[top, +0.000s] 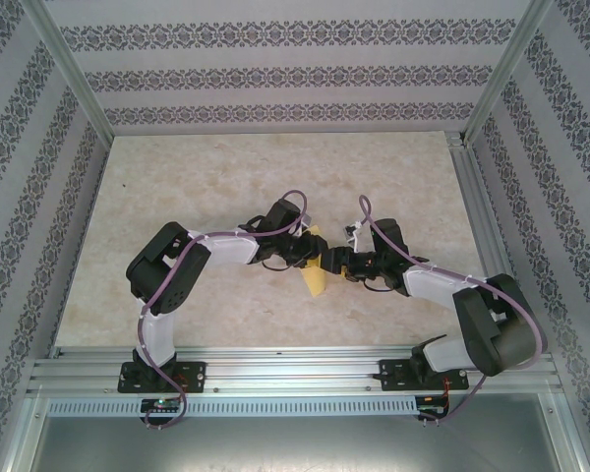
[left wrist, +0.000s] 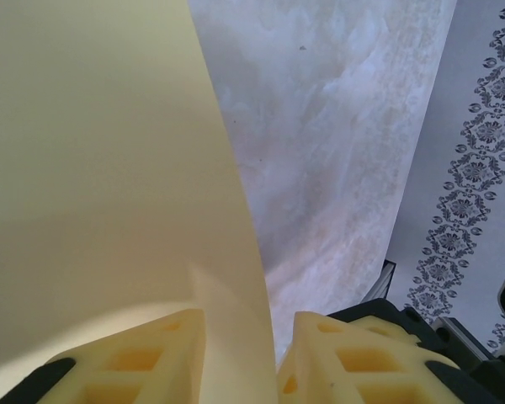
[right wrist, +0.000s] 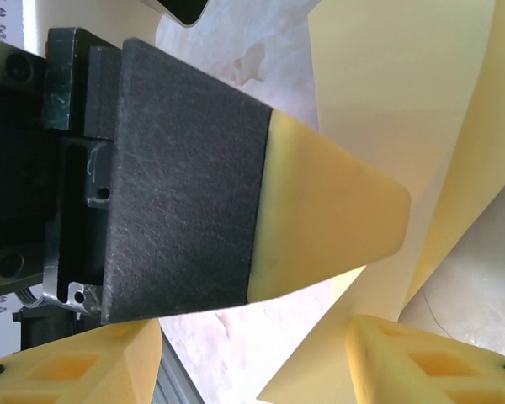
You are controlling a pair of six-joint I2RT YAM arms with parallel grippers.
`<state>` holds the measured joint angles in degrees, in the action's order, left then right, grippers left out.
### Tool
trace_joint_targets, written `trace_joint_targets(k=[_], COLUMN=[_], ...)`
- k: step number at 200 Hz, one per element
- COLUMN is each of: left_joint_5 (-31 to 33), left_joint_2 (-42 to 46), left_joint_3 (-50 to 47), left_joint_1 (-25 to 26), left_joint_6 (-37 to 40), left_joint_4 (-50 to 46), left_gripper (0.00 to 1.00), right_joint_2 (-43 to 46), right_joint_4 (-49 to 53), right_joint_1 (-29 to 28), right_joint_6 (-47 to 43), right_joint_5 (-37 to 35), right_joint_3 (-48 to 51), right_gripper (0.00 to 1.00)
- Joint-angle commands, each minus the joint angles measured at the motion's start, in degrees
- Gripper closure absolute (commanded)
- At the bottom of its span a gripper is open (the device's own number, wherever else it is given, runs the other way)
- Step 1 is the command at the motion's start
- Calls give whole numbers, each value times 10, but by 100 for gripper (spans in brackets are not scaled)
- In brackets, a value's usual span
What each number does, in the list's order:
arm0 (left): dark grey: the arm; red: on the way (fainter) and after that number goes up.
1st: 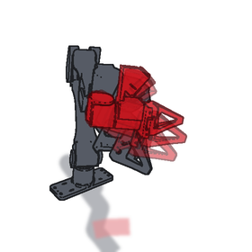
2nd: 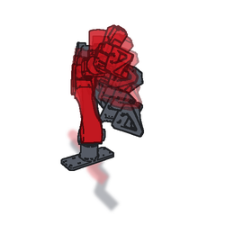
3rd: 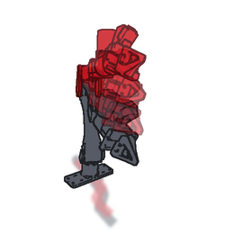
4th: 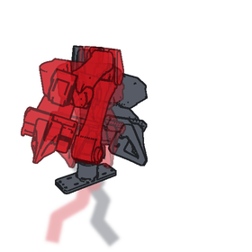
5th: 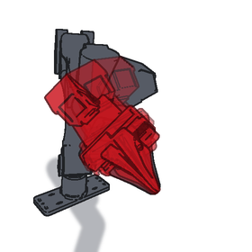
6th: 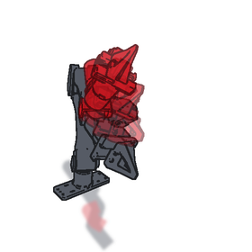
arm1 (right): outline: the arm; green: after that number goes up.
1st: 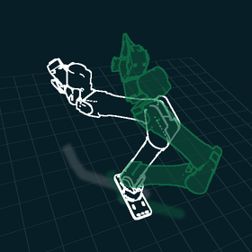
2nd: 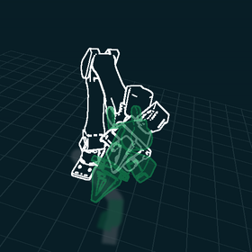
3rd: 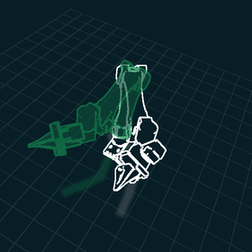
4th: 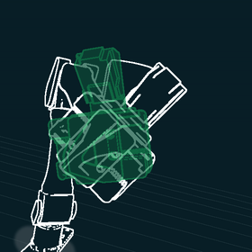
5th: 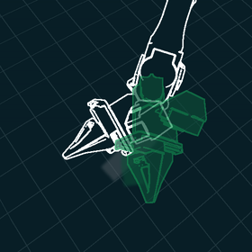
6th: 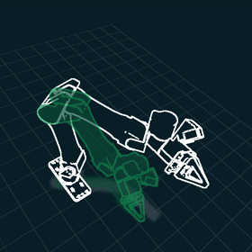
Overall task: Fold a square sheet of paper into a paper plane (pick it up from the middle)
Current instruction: Third fold the triangle at the center of the table.
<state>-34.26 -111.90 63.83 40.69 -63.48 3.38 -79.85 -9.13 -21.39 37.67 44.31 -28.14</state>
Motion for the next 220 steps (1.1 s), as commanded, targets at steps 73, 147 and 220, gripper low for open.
trace_joint_targets(k=[73,147,220], left_joint_5=[-13,-16,-84], left_joint_2=[-6,-13,-82], left_joint_3=[28,69,158], left_joint_1=[6,-4,-39], left_joint_6=[68,140,291], left_joint_4=[-66,-123,-230], left_gripper=[82,96,96], right_joint_2=[-13,14,35], right_joint_4=[-42,5,97], right_joint_1=[-10,-6,0], right_joint_6=[10,-6,-51], right_joint_5=[7,-12,-56], right_joint_3=[-17,-18,-23], right_gripper=[39,39,47])
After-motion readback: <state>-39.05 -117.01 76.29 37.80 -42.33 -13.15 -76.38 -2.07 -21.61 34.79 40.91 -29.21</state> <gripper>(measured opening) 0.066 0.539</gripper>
